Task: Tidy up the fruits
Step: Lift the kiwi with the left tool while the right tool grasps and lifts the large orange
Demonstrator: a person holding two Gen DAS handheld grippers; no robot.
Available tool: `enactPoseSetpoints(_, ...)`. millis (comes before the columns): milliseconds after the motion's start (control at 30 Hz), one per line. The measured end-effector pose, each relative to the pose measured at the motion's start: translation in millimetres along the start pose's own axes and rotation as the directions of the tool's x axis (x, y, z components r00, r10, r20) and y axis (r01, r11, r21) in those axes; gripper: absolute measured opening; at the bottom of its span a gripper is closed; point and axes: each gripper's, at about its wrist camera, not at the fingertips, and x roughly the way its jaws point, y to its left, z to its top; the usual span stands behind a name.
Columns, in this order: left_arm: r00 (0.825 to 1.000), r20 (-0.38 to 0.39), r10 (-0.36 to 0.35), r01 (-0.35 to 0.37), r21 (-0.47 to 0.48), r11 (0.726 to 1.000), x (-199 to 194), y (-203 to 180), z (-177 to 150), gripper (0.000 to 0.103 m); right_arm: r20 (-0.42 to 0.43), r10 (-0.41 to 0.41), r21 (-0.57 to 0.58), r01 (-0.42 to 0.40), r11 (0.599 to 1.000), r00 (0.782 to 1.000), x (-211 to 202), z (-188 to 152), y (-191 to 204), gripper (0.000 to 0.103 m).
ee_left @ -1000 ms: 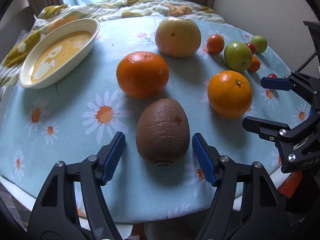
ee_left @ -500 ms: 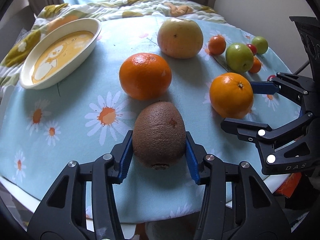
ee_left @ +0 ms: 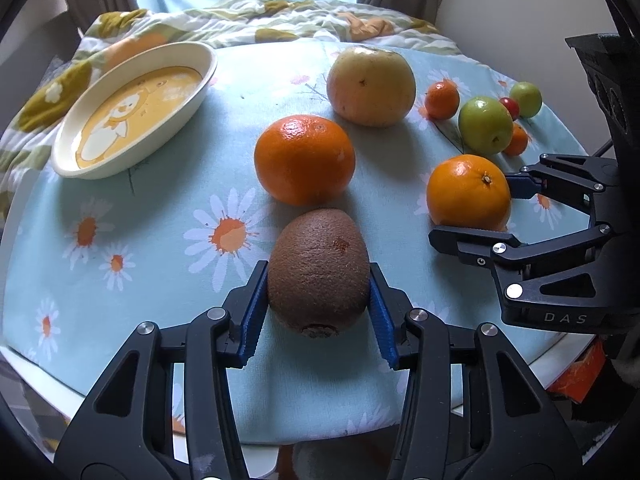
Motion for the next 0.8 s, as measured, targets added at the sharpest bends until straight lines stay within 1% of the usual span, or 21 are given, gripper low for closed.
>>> enactPoseSetpoints(100, 1.000, 0.003, 0.003, -0.003, -0.005, 1.000, -2.4, -0.6, 0.2, 0.052, 0.002, -0.004, -0.001, 0.004, 1.000, 1.000, -2.6, -0.6, -0.3, 0.055)
enactPoseSetpoints(400, 1.000, 0.020, 0.006, -0.006, -0.028, 1.000, -12.6, -3.9, 1.1, 0.051, 0.026, 0.001, 0.042, -0.002, 0.999, 1.000, -17.5, -1.7, -10.0, 0.055)
enactPoseSetpoints(567, 1.000, 0.028, 0.000, 0.001, -0.049, 0.999, -15.6, -6.5, -1.5, 0.050, 0.035, 0.001, 0.037, -0.003, 0.999, 0.999, -22.4, -3.3, -8.5, 0.055)
enactPoseSetpoints(800, 0.997, 0.071, 0.008, -0.003, -0.063, 0.998, -36.0, -11.0, 4.7, 0.050, 0.057, 0.005, 0.040, -0.007, 0.999, 0.998, -37.0, -3.1, -7.9, 0.055)
